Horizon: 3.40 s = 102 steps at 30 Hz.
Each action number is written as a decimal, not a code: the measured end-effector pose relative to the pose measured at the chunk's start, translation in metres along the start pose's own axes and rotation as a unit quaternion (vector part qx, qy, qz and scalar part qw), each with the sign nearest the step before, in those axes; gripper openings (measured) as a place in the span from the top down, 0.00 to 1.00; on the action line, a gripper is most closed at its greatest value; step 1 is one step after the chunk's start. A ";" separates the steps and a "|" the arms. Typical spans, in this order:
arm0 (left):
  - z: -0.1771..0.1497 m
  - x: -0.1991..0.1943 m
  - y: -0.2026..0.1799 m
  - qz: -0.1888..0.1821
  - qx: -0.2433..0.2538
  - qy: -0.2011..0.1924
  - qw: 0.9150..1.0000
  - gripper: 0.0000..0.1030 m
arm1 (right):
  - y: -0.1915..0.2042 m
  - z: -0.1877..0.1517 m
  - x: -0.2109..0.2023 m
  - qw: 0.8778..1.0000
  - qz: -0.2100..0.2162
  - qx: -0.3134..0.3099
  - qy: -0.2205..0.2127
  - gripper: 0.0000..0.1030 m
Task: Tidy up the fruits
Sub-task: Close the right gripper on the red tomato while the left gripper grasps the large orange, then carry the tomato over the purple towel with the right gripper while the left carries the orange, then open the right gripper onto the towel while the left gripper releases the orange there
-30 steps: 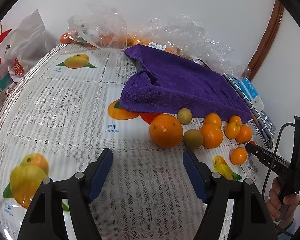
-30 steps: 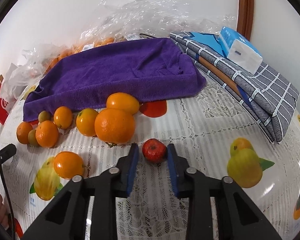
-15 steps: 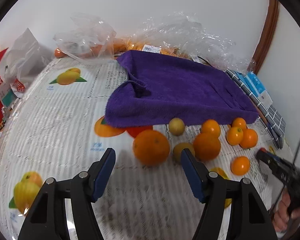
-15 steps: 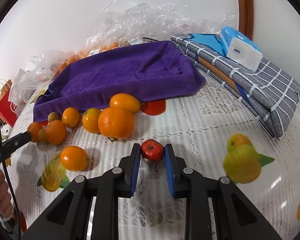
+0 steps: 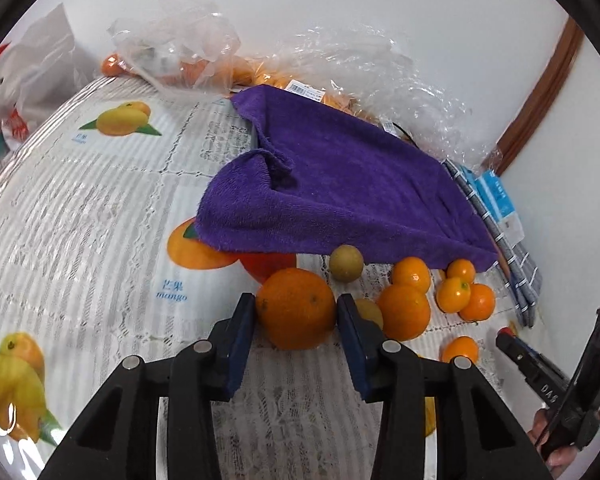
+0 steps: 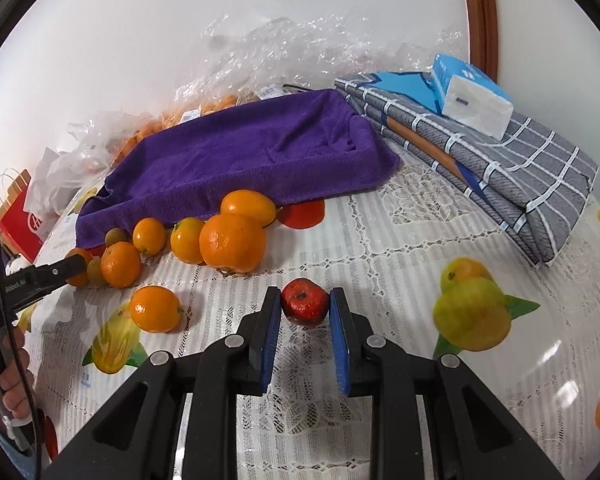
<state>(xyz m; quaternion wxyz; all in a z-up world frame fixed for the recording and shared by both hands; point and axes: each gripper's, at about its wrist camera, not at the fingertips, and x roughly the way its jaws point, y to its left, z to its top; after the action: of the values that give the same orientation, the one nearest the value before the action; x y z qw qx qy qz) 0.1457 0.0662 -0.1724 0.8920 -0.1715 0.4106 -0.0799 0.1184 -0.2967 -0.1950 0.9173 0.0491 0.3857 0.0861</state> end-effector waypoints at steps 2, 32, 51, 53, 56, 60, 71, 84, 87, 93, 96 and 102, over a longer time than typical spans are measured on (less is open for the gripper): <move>-0.001 -0.008 0.001 0.005 0.000 -0.004 1.000 0.62 | 0.002 -0.001 -0.004 1.000 0.002 -0.009 -0.009 0.76; 0.110 -0.002 -0.078 0.000 0.032 -0.108 0.994 0.62 | 0.039 0.150 -0.012 0.992 0.050 -0.044 -0.106 0.76; 0.099 0.063 -0.051 0.008 0.024 -0.081 0.996 0.62 | 0.021 0.136 0.089 0.998 0.026 -0.040 -0.031 0.76; 0.098 0.067 -0.050 0.012 0.023 -0.077 0.997 0.62 | 0.020 0.134 0.095 0.999 0.023 -0.040 -0.024 0.76; 0.096 0.071 -0.051 0.014 0.027 -0.073 0.997 0.62 | 0.018 0.131 0.102 0.999 0.023 -0.038 -0.015 0.76; 0.093 0.077 -0.056 0.030 0.043 -0.066 0.996 0.62 | 0.017 0.129 0.107 0.999 0.018 -0.036 -0.005 0.76; 0.090 0.083 -0.062 0.048 0.061 -0.058 0.995 0.62 | 0.016 0.125 0.113 0.999 0.008 -0.035 0.006 0.75; 0.088 0.073 -0.067 0.047 0.078 -0.089 0.992 0.53 | 0.013 0.125 0.100 0.999 -0.011 -0.027 -0.032 0.44; 0.087 0.068 -0.071 0.050 0.087 -0.107 0.989 0.53 | 0.014 0.124 0.093 0.998 -0.021 -0.035 -0.047 0.44; 0.089 0.058 -0.072 0.047 0.087 -0.133 0.986 0.53 | 0.013 0.128 0.074 0.995 -0.043 -0.028 -0.091 0.44; 0.089 0.047 -0.070 0.042 0.079 -0.164 0.983 0.53 | 0.009 0.136 0.066 0.996 -0.033 -0.015 -0.085 0.44; 0.092 0.040 -0.065 0.016 0.068 -0.154 0.986 0.53 | 0.015 0.134 0.034 0.998 -0.014 -0.019 -0.065 0.44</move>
<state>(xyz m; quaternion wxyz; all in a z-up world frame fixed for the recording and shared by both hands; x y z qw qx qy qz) 0.2415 0.0163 -0.1206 0.9554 -0.1138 0.2644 -0.0659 0.2359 -0.2781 -0.1235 0.9425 0.0322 0.3238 0.0767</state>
